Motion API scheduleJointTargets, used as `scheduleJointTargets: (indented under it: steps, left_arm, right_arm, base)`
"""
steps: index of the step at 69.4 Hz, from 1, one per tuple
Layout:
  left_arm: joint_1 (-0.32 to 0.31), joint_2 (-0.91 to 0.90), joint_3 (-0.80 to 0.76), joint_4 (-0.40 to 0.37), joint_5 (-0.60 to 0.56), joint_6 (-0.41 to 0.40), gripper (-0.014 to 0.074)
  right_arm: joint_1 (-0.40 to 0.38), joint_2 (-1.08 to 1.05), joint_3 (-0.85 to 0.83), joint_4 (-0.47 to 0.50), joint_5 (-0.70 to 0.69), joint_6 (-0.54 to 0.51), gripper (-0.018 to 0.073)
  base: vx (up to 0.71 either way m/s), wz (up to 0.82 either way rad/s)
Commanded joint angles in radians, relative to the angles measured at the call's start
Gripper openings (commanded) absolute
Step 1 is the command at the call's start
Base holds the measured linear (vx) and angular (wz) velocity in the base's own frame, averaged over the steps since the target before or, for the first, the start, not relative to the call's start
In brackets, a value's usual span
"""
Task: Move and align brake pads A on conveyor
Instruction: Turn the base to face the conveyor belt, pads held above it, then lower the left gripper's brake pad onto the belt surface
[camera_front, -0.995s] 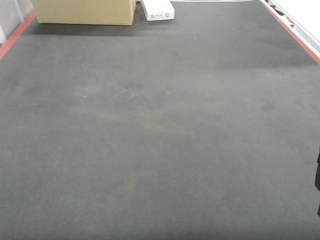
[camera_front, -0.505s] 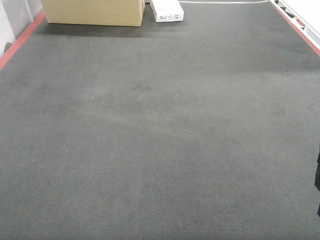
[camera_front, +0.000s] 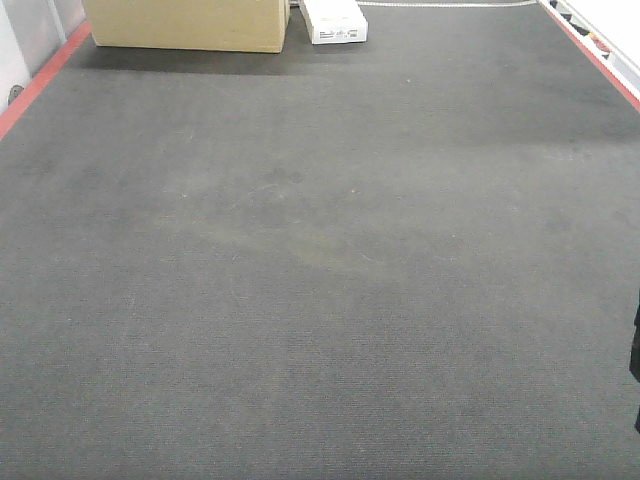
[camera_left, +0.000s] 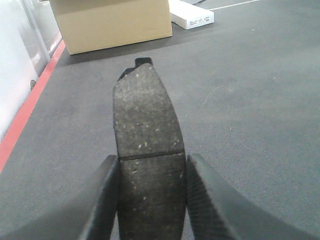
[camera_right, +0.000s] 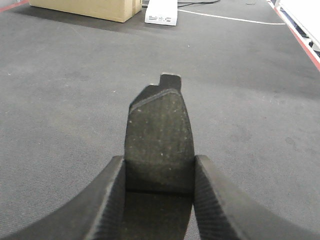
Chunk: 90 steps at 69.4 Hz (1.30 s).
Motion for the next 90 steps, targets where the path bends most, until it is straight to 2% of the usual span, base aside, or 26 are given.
scheduleJointTargets:
  steps: [1, 11, 18, 22, 31, 40, 48, 55, 71, 79, 84, 90]
  left_arm:
    - [-0.007, 0.004, -0.031, -0.012, -0.131, -0.003, 0.0183]
    - [-0.007, 0.026, -0.036, -0.019, -0.128, 0.014, 0.0183]
    - [-0.007, 0.098, -0.059, -0.024, -0.115, 0.079, 0.0183]
    - [-0.007, 0.159, -0.083, -0.053, -0.114, 0.124, 0.0183]
    - [-0.007, 0.307, -0.161, -0.183, -0.111, 0.281, 0.0183]
    - [-0.012, 0.465, -0.245, -0.345, -0.082, 0.479, 0.0186]
    - [-0.067, 0.608, -0.314, -0.466, -0.042, 0.645, 0.0186]
    - [-0.123, 0.731, -0.360, -0.498, -0.031, 0.707, 0.0186]
    - [-0.264, 0.974, -0.462, -0.489, -0.013, 0.711, 0.0192]
    - [-0.320, 1.078, -0.520, -0.489, -0.012, 0.684, 0.0194]
    - [-0.329, 1.128, -0.559, -0.489, -0.013, 0.605, 0.0194]
    - [-0.323, 1.186, -0.613, -0.461, -0.012, 0.418, 0.0195]
  right_arm:
    - [-0.001, 0.006, -0.031, 0.001, -0.097, -0.009, 0.0097]
    - [-0.001, 0.006, -0.031, 0.001, -0.097, -0.009, 0.0097]
    - [-0.001, 0.006, -0.031, 0.001, -0.097, -0.009, 0.0097]
    - [-0.001, 0.006, -0.031, 0.001, -0.097, -0.009, 0.0097]
    - [-0.001, 0.006, -0.031, 0.001, -0.097, -0.009, 0.0097]
    - [-0.001, 0.006, -0.031, 0.001, -0.097, -0.009, 0.0097]
    - [-0.001, 0.006, -0.031, 0.001, -0.097, -0.009, 0.0097]
    - [-0.001, 0.006, -0.031, 0.001, -0.097, -0.009, 0.0097]
    - [-0.001, 0.006, -0.031, 0.001, -0.097, -0.009, 0.0097]
    - [-0.001, 0.006, -0.031, 0.001, -0.097, -0.009, 0.0097]
    - [-0.001, 0.006, -0.031, 0.001, -0.097, -0.009, 0.0097]
    - [-0.001, 0.006, -0.031, 0.001, -0.097, -0.009, 0.0097]
  base:
    - [0.00, 0.00]
    - [0.00, 0.00]
    - [0.00, 0.00]
    - [0.00, 0.00]
    - [0.00, 0.00]
    - [0.00, 0.00]
    - [0.00, 0.00]
    - [0.00, 0.00]
    - [0.00, 0.00]
    - [0.00, 0.00]
    - [0.00, 0.00]
    - [0.00, 0.00]
